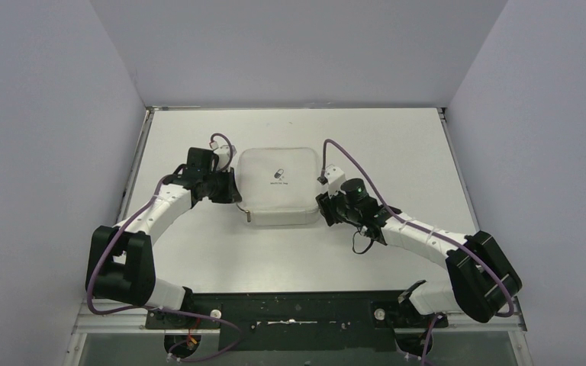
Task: Organize the medicine kit
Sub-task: Zip the medicine box at the center of the board.
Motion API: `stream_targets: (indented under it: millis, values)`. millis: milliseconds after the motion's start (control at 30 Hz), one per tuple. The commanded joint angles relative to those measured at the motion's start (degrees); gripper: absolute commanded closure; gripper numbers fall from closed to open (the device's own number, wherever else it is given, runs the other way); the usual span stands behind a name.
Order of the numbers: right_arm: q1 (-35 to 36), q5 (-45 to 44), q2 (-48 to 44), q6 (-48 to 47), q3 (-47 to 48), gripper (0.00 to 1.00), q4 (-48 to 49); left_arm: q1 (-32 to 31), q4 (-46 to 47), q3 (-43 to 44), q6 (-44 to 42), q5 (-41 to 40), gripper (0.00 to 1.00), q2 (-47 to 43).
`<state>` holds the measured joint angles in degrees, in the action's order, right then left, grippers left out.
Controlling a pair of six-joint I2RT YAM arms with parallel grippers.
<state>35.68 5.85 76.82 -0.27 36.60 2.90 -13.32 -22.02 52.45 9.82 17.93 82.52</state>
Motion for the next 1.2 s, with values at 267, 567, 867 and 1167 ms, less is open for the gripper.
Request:
stream_targets:
  millis: [267, 567, 867, 1167]
  values:
    - [4.75, 4.8, 2.83, -13.3, 6.01, 0.48, -1.03, 0.23, -0.02, 0.9, -4.55, -0.31, 1.0, -0.68]
    - [4.16, 4.59, 0.61, -14.87, 3.92, 1.0, 5.5, 0.23, 4.66, 0.23, -9.17, -0.38, 1.0, -2.14]
    - [-1.92, 2.13, 0.56, -9.88, 3.26, 1.0, 0.59, 1.02, 1.94, -0.75, -12.91, -2.76, 1.0, -0.84]
    - [-7.82, 13.97, 1.48, -6.52, 1.74, 1.0, 3.53, 1.39, 4.63, -2.93, -13.68, -4.5, 1.0, -2.86]
